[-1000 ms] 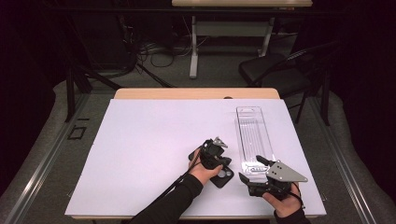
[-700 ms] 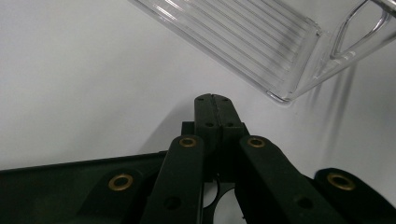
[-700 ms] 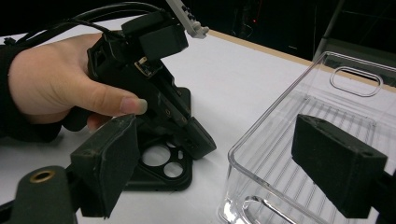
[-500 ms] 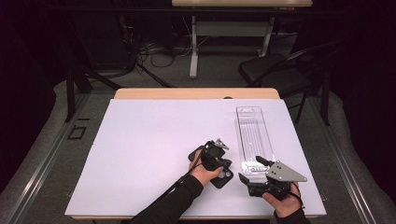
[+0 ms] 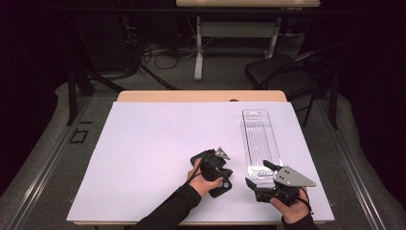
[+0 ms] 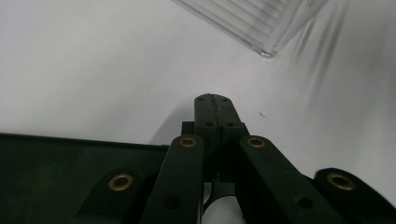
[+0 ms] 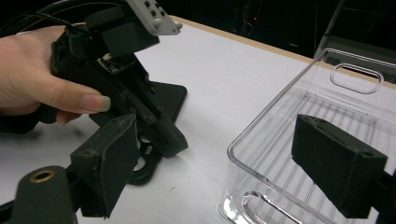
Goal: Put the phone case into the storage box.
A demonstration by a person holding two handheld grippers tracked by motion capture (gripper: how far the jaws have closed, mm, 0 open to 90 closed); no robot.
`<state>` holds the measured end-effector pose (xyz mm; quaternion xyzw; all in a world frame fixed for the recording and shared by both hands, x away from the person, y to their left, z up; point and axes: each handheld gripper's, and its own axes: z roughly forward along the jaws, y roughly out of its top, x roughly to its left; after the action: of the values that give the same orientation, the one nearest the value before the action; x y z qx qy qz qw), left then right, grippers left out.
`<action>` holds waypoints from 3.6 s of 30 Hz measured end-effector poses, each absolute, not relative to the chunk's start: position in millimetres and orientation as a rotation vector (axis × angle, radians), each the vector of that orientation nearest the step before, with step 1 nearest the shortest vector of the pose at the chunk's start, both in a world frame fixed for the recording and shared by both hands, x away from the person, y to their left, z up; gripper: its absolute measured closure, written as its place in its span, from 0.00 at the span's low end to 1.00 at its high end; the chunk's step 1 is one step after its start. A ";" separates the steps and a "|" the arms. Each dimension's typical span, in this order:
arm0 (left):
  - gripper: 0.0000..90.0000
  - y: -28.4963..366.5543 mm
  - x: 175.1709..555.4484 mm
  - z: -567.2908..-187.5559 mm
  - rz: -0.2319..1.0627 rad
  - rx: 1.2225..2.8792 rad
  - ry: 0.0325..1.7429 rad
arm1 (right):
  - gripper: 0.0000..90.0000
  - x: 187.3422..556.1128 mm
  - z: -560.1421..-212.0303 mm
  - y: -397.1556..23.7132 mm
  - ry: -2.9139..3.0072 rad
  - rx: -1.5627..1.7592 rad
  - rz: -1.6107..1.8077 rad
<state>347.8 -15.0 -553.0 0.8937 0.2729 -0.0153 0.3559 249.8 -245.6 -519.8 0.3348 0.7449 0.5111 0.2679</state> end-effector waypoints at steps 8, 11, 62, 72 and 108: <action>1.00 2.2 336.7 -551.6 -0.039 2.332 0.692 | 0.16 249.5 -520.2 -245.1 2.009 0.905 1.381; 1.00 7.8 332.4 -551.5 -0.031 2.339 0.686 | 0.16 249.8 -520.4 -245.0 2.012 0.905 1.377; 1.00 113.1 309.4 -551.5 0.060 2.304 0.862 | 0.16 248.1 -520.4 -244.9 2.012 0.909 1.386; 0.99 119.7 308.3 -548.3 0.063 2.278 0.878 | 0.16 248.5 -520.9 -244.5 2.012 0.909 1.393; 0.41 165.8 317.2 -512.6 0.137 2.171 0.994 | 0.16 245.9 -520.3 -245.3 2.011 0.896 1.395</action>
<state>317.2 165.8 -512.6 0.8446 0.3869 0.0532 0.3663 245.9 -245.3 -520.3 0.3316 0.7441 0.5162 0.2646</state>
